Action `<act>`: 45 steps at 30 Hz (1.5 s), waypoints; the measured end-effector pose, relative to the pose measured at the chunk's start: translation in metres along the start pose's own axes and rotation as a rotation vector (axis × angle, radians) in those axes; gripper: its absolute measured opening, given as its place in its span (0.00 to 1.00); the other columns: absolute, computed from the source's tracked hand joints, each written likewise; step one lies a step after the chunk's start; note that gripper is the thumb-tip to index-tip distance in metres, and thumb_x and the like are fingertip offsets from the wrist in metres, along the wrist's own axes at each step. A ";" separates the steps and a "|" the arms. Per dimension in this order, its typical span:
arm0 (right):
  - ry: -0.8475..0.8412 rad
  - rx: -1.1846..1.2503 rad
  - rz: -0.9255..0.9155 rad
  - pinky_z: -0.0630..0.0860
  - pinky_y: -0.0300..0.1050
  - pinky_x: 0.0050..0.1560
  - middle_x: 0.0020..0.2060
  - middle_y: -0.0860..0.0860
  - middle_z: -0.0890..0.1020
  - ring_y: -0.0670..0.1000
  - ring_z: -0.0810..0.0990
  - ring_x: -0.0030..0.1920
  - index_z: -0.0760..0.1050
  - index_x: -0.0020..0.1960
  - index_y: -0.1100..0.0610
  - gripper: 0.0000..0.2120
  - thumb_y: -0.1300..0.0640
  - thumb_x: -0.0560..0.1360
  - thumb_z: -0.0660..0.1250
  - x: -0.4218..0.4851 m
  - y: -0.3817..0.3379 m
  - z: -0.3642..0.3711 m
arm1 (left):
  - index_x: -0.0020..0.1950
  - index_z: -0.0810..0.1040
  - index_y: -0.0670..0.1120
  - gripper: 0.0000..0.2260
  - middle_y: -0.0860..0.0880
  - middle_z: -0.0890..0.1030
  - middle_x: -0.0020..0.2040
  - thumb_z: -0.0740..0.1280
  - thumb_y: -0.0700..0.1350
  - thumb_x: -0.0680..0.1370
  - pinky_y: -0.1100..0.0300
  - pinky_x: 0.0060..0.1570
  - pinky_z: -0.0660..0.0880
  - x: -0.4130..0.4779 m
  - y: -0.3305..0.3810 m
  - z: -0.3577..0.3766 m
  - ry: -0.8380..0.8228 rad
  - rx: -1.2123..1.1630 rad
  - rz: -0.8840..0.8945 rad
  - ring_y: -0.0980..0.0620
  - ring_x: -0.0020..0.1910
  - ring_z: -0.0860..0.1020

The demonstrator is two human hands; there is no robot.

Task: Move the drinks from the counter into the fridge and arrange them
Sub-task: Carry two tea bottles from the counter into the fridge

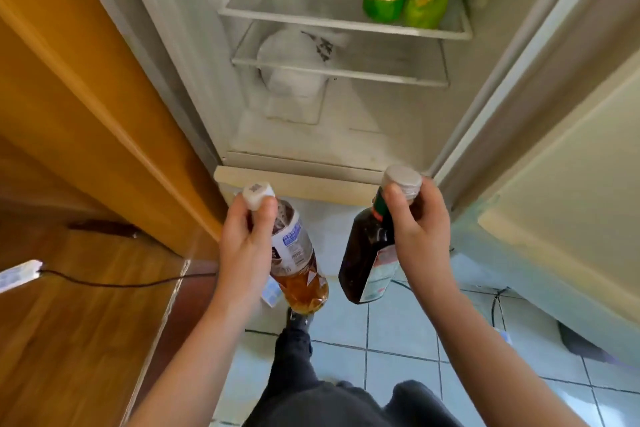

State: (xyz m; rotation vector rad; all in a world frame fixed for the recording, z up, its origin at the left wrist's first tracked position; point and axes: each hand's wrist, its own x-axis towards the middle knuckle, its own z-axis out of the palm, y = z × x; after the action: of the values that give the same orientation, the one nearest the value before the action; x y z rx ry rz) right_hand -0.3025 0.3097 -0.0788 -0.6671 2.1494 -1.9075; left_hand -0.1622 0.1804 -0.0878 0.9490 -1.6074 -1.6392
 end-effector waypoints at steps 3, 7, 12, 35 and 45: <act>0.052 0.008 -0.069 0.70 0.27 0.39 0.37 0.37 0.78 0.36 0.76 0.38 0.74 0.45 0.47 0.02 0.50 0.73 0.64 0.036 -0.013 0.019 | 0.44 0.77 0.69 0.05 0.61 0.82 0.42 0.63 0.62 0.71 0.69 0.37 0.76 0.048 0.019 0.004 -0.038 -0.043 0.089 0.64 0.44 0.81; 0.140 0.036 -0.160 0.71 0.28 0.39 0.37 0.39 0.78 0.37 0.76 0.38 0.75 0.47 0.49 0.09 0.46 0.71 0.63 0.091 -0.042 0.041 | 0.43 0.78 0.64 0.08 0.58 0.83 0.42 0.64 0.63 0.69 0.68 0.36 0.76 0.118 0.054 0.012 -0.116 -0.106 0.151 0.60 0.44 0.82; 0.189 0.018 -0.349 0.70 0.28 0.41 0.38 0.37 0.78 0.36 0.75 0.39 0.74 0.49 0.52 0.06 0.51 0.75 0.64 0.159 -0.089 0.069 | 0.41 0.80 0.66 0.09 0.58 0.84 0.44 0.63 0.65 0.67 0.68 0.37 0.77 0.199 0.115 0.022 -0.203 -0.176 0.258 0.59 0.45 0.83; 0.261 -0.014 -0.393 0.71 0.33 0.44 0.41 0.42 0.75 0.39 0.74 0.40 0.73 0.54 0.58 0.13 0.49 0.76 0.66 0.351 -0.146 0.169 | 0.44 0.74 0.42 0.19 0.49 0.77 0.38 0.65 0.59 0.73 0.52 0.40 0.73 0.380 0.207 0.090 -0.100 -0.013 0.550 0.54 0.37 0.75; 0.223 -0.156 -0.477 0.71 0.31 0.52 0.49 0.41 0.77 0.37 0.75 0.50 0.72 0.58 0.50 0.12 0.48 0.79 0.57 0.350 -0.120 0.165 | 0.74 0.52 0.56 0.43 0.59 0.65 0.64 0.75 0.51 0.67 0.75 0.50 0.70 0.383 0.147 0.059 -0.286 0.000 0.416 0.74 0.57 0.69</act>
State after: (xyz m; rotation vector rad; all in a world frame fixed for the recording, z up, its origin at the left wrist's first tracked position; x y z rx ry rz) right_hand -0.5156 -0.0034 0.0660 -1.1340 2.4674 -2.1389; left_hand -0.4207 -0.1186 0.0369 0.3508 -1.8434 -1.5240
